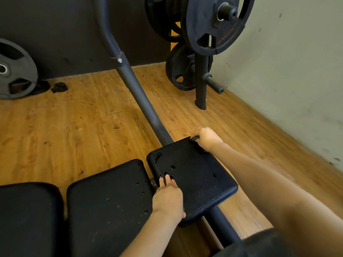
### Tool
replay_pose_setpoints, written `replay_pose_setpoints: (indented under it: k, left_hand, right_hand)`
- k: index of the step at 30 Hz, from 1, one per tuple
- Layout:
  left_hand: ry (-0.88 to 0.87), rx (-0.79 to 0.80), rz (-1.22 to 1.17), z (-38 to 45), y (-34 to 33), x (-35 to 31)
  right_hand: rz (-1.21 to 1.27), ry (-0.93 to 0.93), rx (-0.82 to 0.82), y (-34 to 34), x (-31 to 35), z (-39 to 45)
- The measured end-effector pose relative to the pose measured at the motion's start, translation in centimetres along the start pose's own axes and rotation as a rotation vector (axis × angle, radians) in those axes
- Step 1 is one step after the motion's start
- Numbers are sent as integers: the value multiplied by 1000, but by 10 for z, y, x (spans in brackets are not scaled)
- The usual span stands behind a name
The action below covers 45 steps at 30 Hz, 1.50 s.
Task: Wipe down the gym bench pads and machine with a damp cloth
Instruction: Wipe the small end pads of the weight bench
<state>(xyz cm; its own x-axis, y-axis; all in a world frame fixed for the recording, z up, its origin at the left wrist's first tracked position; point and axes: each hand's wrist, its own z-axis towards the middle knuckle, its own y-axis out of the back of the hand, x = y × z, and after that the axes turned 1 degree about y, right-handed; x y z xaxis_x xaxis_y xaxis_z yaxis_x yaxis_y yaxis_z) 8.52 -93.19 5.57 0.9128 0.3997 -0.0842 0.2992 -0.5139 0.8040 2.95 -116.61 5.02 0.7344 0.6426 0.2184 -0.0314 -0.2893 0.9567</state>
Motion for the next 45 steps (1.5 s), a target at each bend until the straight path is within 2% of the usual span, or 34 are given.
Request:
replay_pose_setpoints:
  k: [8, 12, 14, 18, 20, 25, 28, 34, 40, 42, 45]
  left_hand:
    - [0, -67, -38, 0, 0, 1]
    - [34, -128, -208, -3, -9, 9]
    - [43, -148, -244, -2, -10, 12]
    - [3, -139, -266, 0, -8, 16]
    - [-7, -124, -267, 1, -8, 16]
    - [-6, -119, -262, 8, -9, 17]
    - [-8, -108, -260, 8, -8, 18]
    - [-3, -136, -234, 2, -8, 18]
    - [56, -182, -289, -9, -12, 17]
    - [54, -175, -299, -7, -12, 17]
    - [46, -160, -318, -3, -10, 17]
  right_hand:
    - [56, 178, 144, -14, -31, -128]
    - [-25, 162, 258, 0, -29, -129]
    - [-52, 107, 200, 14, -25, -107]
    - [-34, 14, -93, 37, -5, -51]
    - [-91, 13, -106, 36, 10, -23]
    - [-84, -13, -34, 2, 14, 9]
    - [-69, 92, 36, -5, 1, -22]
    - [-60, 259, 255, -6, -35, -140]
    - [-232, 269, 425, 9, -22, -135]
    - [-220, 218, 354, 20, -17, -114]
    - [-142, 104, 30, 35, 2, -63]
